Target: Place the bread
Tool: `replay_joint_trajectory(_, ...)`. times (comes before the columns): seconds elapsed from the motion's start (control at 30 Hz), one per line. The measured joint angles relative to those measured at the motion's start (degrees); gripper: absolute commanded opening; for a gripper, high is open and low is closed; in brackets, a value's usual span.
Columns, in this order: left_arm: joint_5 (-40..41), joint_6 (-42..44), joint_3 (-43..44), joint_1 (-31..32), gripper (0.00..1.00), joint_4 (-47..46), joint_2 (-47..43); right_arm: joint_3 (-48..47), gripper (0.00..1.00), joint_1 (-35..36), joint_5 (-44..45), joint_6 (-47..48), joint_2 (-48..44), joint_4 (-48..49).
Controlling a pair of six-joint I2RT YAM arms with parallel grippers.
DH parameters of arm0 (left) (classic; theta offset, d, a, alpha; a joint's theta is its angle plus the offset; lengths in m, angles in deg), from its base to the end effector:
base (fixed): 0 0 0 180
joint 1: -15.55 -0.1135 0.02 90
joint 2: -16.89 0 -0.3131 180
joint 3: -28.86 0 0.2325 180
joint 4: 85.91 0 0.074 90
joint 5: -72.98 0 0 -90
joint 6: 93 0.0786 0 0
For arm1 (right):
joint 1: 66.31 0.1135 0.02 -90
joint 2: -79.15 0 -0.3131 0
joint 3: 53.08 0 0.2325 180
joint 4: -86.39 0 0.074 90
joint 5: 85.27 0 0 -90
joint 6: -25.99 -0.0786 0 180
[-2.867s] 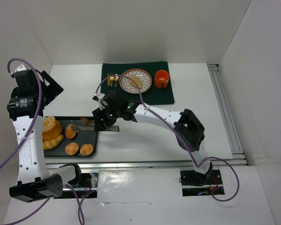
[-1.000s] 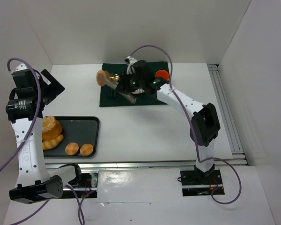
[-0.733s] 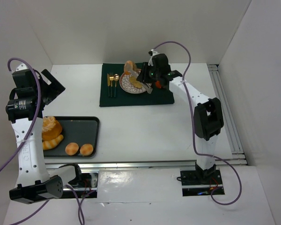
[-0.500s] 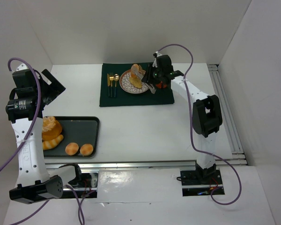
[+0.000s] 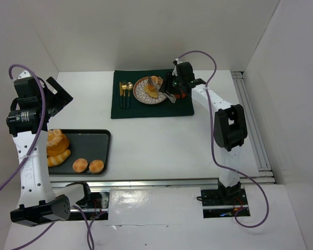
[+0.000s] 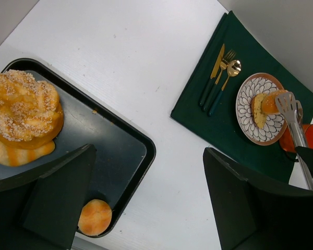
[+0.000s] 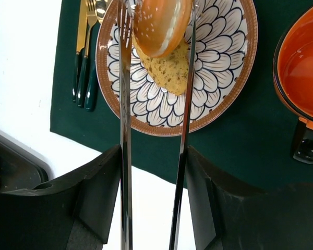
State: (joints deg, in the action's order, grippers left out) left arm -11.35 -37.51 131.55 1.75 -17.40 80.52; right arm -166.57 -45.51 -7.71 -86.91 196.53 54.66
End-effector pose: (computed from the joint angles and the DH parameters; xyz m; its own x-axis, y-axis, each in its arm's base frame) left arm 0.1866 0.0538 0.4657 -0.2116 -0.6325 -0.7451 -0.5350 0.7130 -0.4533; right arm 0.4787 0.2000 0.2880 -0.7002 0.1405 -0.7000 -0.2584 0.8641 0.4319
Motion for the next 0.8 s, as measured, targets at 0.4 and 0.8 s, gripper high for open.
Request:
replay_joint_trajectory(0.4,-0.09,0.0,0.0,0.0,0.97,0.0,0.0,0.48,0.67,0.0,1.75,1.33,-0.48,-1.86)
replay_joint_trajectory(0.8,-2.43,0.04,0.76,0.0,0.95,0.52,0.55,2.25,0.63,2.71,3.72,2.4,-8.87,-2.01)
